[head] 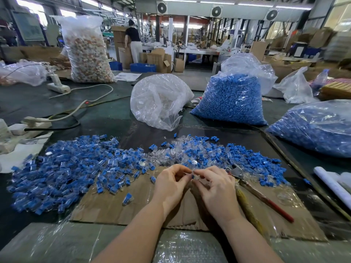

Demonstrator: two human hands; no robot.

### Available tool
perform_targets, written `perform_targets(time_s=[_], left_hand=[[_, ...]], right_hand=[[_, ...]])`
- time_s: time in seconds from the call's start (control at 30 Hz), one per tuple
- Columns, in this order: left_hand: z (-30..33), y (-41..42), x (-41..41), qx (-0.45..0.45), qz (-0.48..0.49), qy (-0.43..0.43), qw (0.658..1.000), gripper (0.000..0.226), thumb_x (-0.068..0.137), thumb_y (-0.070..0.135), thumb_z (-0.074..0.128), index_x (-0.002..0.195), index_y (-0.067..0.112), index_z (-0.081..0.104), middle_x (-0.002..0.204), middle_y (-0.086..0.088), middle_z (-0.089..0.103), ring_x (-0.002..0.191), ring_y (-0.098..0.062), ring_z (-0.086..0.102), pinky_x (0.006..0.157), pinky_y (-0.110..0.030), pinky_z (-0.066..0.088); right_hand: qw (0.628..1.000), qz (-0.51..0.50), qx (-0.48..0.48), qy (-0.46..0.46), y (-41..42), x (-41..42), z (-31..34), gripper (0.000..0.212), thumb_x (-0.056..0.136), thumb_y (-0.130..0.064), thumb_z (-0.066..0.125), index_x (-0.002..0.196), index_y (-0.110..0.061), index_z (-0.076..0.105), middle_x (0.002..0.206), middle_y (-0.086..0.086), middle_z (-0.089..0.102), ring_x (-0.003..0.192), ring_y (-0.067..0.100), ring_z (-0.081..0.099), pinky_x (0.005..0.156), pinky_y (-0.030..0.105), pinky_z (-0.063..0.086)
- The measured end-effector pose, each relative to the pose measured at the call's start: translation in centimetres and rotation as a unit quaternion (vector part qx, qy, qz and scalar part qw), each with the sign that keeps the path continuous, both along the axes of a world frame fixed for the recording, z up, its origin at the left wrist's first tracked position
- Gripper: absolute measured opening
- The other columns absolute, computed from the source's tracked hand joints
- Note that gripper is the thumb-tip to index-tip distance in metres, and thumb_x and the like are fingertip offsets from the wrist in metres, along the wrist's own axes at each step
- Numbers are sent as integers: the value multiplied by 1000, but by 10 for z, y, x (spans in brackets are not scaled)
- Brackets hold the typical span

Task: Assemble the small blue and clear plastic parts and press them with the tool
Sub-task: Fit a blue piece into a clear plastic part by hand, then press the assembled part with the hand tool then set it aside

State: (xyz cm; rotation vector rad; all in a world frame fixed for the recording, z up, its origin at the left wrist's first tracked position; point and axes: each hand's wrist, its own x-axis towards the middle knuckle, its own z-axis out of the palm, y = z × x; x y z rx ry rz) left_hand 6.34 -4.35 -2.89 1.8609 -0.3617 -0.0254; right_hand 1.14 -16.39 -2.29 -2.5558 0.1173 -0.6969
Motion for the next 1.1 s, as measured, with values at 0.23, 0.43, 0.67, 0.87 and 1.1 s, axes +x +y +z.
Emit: perform_targets(time_s=[0.23, 0.43, 0.67, 0.87, 1.1], left_hand=[[1, -1, 2, -37, 6, 44, 998, 12, 86, 8, 64, 84, 20, 65, 79, 2, 66, 78, -12, 63, 77, -26, 54], [8, -2, 2, -69, 9, 79, 994, 14, 86, 4, 63, 82, 18, 65, 78, -1, 66, 58, 5, 59, 54, -8, 45], [17, -2, 0, -98, 16, 124, 987, 11, 87, 5, 61, 85, 16, 65, 79, -7, 65, 60, -9, 55, 46, -13, 41], [28, 1, 4, -158, 5, 187, 969, 8, 88, 5, 60, 91, 10, 65, 84, -11, 63, 60, -12, 57, 46, -17, 46], [32, 10, 13, -159, 46, 200, 966, 9, 86, 4, 62, 91, 9, 68, 72, -5, 67, 49, -6, 60, 47, -18, 50]], right_hand=[[958, -221, -110, 143, -31, -17, 18, 40, 93, -41, 46, 130, -25, 43, 125, 1, 43, 116, 16, 40, 97, 34, 33], [885, -293, -149, 329, -47, -38, 19, 66, 87, -65, 36, 132, -18, 37, 134, 6, 41, 124, 25, 39, 100, 46, 33], [907, -248, -193, 279, -39, -39, 33, 41, 94, -51, 37, 113, -16, 47, 119, 8, 48, 110, 23, 46, 88, 31, 41], [948, -23, 120, 293, -22, -25, 58, 33, 98, -39, 38, 80, -14, 48, 72, -3, 48, 56, 8, 41, 51, 19, 31], [904, 49, 216, 364, -10, -17, 74, 22, 90, -41, 49, 93, -20, 53, 87, -3, 61, 80, 12, 61, 67, 29, 43]])
